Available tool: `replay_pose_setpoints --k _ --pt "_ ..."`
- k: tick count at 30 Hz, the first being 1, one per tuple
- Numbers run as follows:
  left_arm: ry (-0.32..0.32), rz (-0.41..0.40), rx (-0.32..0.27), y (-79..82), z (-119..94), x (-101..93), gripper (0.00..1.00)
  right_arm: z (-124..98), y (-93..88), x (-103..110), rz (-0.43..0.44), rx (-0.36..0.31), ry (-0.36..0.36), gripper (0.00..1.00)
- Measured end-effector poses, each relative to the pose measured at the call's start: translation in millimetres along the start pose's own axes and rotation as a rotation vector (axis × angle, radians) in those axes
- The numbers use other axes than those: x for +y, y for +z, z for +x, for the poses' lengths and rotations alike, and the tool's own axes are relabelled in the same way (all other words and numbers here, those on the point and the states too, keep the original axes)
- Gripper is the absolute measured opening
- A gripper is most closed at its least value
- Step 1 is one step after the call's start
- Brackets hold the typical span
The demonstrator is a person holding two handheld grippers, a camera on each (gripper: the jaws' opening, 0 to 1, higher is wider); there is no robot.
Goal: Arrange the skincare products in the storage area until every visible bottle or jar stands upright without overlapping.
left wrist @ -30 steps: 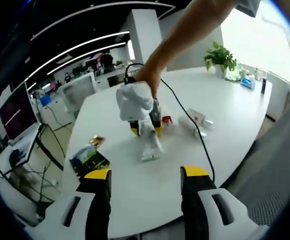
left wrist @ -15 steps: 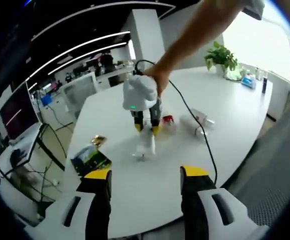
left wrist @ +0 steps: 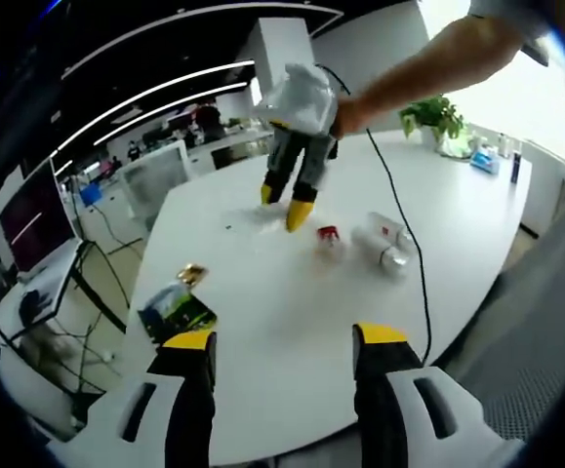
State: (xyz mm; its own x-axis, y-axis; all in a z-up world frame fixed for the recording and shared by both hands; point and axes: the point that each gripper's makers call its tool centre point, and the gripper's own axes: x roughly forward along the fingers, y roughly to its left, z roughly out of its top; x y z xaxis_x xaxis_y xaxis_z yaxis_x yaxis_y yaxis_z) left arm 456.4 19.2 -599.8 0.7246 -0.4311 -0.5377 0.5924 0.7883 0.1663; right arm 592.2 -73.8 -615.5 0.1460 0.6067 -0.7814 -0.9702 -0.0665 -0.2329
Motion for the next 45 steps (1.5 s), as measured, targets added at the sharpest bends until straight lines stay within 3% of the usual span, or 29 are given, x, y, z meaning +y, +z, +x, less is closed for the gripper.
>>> replay_pose_setpoints --k 2,10,16,21,22,25,29,31,34,37,39,41,45 --pt "0.0 0.003 -0.005 1.3 0 -0.1 0.54 -14 8.4 6 0.094 -0.066 -0.023 0.2" --pt "-0.005 0.025 -0.042 11.5 -3 -3.4 0.57 -72 33.3 35 0.319 -0.294 -0.121 0.2" --pt "-0.01 0.043 -0.072 19.6 -6 -6.4 0.57 -112 41.9 65 0.445 -0.436 -0.206 0.2" --pt "-0.004 0.009 -0.153 37.1 -14 -6.7 0.58 -135 52.7 87 0.548 -0.546 -0.233 0.2" --pt "-0.01 -0.018 -0.149 37.5 -14 -8.5 0.59 -140 56.7 93 0.589 -0.584 -0.229 0.2" --pt "-0.06 -0.069 -0.225 54.9 -19 -17.8 0.61 -153 64.2 105 0.618 -0.652 -0.229 0.21" --pt "-0.241 -0.144 -0.318 85.7 -31 -46.5 0.61 -170 71.7 119 0.69 -0.733 -0.2 0.21" --pt "-0.317 -0.147 -0.337 92.6 -40 -58.4 0.57 -177 76.7 126 0.731 -0.793 -0.167 0.21" --pt "-0.457 -0.233 -0.364 108.9 -57 -82.7 0.54 -184 81.4 133 0.802 -0.871 -0.116 0.21" --pt "-0.517 -0.327 -0.435 128.0 -66 -94.7 0.55 -188 85.5 139 0.862 -0.941 -0.066 0.21" --pt "-0.596 -0.432 -0.412 132.8 -67 -111.0 0.59 -192 92.6 144 0.904 -1.001 -0.014 0.21" --pt "-0.647 -0.458 -0.434 139.0 -67 -124.4 0.6 -197 103.5 148 0.899 -1.05 0.032 0.21" --pt "-0.776 -0.54 -0.425 142.6 -71 -146.2 0.57 -198 118.0 156 0.885 -1.077 0.092 0.21"
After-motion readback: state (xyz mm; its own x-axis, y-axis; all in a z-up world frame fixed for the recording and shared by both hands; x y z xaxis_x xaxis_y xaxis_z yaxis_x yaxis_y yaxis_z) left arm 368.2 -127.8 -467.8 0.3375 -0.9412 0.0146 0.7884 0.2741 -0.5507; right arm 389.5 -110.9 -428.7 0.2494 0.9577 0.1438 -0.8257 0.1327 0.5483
